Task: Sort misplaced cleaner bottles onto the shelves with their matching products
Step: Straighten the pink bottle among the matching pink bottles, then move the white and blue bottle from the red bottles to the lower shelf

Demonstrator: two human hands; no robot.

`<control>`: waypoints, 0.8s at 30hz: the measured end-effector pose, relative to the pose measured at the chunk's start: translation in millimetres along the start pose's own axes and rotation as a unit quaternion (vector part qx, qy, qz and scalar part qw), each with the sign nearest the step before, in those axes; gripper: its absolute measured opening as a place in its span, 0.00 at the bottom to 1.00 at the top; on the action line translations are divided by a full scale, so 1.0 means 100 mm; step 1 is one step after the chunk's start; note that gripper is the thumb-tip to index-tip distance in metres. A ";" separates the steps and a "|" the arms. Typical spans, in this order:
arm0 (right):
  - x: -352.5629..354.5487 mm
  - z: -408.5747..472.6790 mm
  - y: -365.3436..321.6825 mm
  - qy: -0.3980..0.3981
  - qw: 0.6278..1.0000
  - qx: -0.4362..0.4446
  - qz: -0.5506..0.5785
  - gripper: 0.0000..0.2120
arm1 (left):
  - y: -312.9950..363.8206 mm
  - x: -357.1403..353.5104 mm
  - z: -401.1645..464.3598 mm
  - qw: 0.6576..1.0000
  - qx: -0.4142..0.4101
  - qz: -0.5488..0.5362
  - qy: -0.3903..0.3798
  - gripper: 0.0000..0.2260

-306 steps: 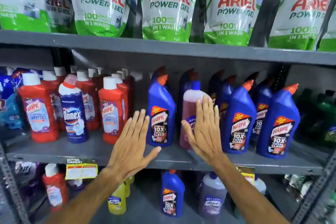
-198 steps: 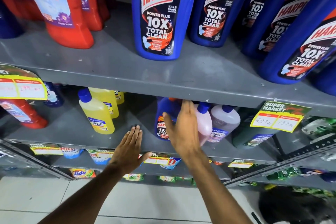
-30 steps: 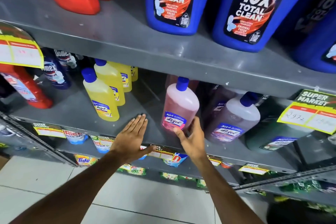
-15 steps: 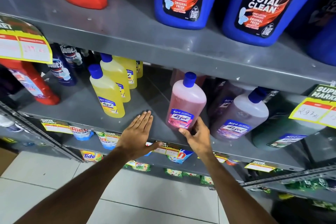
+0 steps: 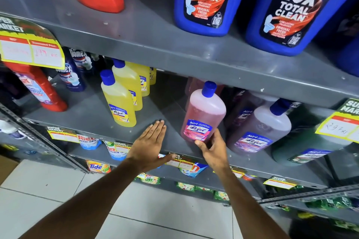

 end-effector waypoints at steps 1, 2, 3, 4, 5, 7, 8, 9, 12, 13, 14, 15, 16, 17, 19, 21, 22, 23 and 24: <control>0.00 0.01 0.01 -0.003 1.000 0.001 0.002 0.30 | 0.00 0.00 0.00 1.000 -0.001 0.000 -0.001 0.49; 0.00 0.01 0.00 -0.006 1.000 0.003 0.001 0.30 | 0.01 0.00 0.00 1.000 -0.003 0.002 -0.004 0.49; 0.01 0.02 0.01 -0.008 1.000 0.005 -0.001 0.30 | 0.01 0.00 0.01 1.000 -0.004 0.002 -0.006 0.49; 0.01 0.01 0.00 -0.009 1.000 0.008 -0.005 0.30 | 0.01 0.00 0.01 1.000 -0.004 0.002 -0.008 0.50; 0.01 0.01 0.00 -0.009 1.000 0.012 -0.006 0.30 | 0.01 0.00 0.02 1.000 -0.003 0.002 -0.009 0.50; 0.01 0.01 0.01 -0.012 1.000 0.013 -0.003 0.31 | 0.02 0.00 0.01 1.000 -0.003 0.003 -0.013 0.50; 0.00 0.00 0.01 -0.015 1.000 0.010 -0.002 0.31 | 0.03 0.01 0.00 1.000 -0.004 0.008 -0.016 0.50; 0.00 0.00 0.00 -0.018 1.000 0.010 0.005 0.32 | 0.04 0.02 -0.01 1.000 -0.004 0.012 -0.022 0.50; 0.05 -0.12 -0.10 -0.008 0.998 0.030 0.051 0.41 | 0.07 0.07 -0.04 0.999 0.014 0.000 -0.050 0.50; 0.09 -0.20 -0.15 0.004 0.997 0.045 0.058 0.43 | 0.09 0.12 -0.09 0.998 0.019 -0.007 -0.052 0.51; 0.12 -0.31 -0.21 0.020 0.997 0.059 0.056 0.45 | 0.13 0.19 -0.17 0.999 0.015 -0.010 -0.043 0.50; 0.15 -0.45 -0.25 0.044 0.995 0.073 0.044 0.44 | 0.20 0.28 -0.28 1.000 0.002 -0.006 -0.027 0.49; 0.18 -0.60 -0.31 0.073 0.993 0.087 0.019 0.43 | 0.26 0.38 -0.41 1.000 -0.014 0.004 -0.004 0.48; 0.18 -0.74 -0.39 0.105 0.989 0.106 -0.021 0.40 | 0.30 0.49 -0.54 1.000 -0.025 0.009 0.016 0.46; 0.12 -0.99 -0.62 0.133 0.978 0.134 -0.085 0.36 | 0.30 0.74 -0.81 0.999 -0.030 0.007 0.038 0.44; -0.06 -1.12 -0.89 0.114 0.977 0.157 -0.090 0.31 | 0.18 1.04 -1.04 0.999 -0.020 0.018 0.045 0.43; -0.22 -1.19 -1.10 0.095 0.977 0.177 -0.077 0.28 | 0.09 1.19 -1.16 0.999 -0.011 0.029 0.044 0.43; -0.43 -1.22 -1.38 0.079 0.972 0.208 -0.074 0.25 | -0.03 1.35 -1.28 0.998 0.001 0.039 0.041 0.42; -0.66 -1.29 -1.67 0.069 0.963 0.244 -0.087 0.23 | -0.16 1.52 -1.41 0.998 0.011 0.045 0.040 0.42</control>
Point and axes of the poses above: each hand's wrist, its own z-axis towards the middle knuckle, its own x-axis out of the back of the hand, y = z × x, the point moved 9 cm from there along z, towards the middle knuckle, and after that the axes turned 11 degrees about -y, right-handed, at the moved point
